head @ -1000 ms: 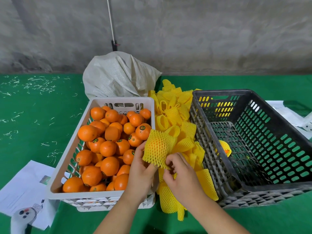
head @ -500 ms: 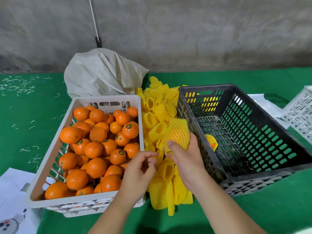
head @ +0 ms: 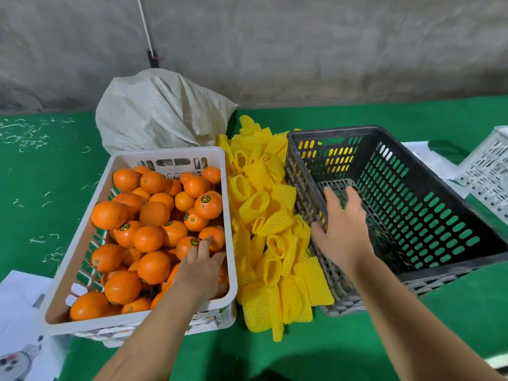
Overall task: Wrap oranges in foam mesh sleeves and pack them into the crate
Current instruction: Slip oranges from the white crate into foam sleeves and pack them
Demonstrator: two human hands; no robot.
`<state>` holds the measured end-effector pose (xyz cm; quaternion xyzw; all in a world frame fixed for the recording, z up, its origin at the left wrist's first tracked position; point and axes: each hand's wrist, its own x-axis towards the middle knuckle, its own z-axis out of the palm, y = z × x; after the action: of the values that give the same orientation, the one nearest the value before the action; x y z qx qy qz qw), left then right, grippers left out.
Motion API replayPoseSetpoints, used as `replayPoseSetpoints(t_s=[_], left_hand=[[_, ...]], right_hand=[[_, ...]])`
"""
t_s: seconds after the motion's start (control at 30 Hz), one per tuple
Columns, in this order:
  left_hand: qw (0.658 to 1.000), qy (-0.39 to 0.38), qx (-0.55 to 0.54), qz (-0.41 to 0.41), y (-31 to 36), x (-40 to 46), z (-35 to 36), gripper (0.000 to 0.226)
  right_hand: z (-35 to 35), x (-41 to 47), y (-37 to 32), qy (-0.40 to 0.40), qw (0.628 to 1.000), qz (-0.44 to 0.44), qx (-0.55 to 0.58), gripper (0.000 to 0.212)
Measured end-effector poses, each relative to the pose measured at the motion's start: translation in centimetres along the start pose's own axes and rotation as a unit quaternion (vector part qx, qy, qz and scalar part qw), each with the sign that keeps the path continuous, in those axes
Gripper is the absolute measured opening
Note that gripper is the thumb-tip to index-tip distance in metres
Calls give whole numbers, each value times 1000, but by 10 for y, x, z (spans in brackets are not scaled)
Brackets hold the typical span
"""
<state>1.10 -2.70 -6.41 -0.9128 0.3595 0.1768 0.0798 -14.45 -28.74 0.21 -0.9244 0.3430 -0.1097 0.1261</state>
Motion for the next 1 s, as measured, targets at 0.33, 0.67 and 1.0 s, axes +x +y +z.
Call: replayPoseSetpoints(t_s=[0.33, 0.67, 1.0], left_hand=[[994, -66, 82, 15, 4, 11, -3, 62], [959, 159, -225, -73, -12, -19, -17, 74], [552, 182, -804, 122, 46, -44, -36, 65]], right_hand=[[66, -2, -34, -191, 950, -130, -212, 76], [59, -13, -25, -24, 975, -27, 219, 25], [10, -52, -121, -21, 763, 47, 645, 21]])
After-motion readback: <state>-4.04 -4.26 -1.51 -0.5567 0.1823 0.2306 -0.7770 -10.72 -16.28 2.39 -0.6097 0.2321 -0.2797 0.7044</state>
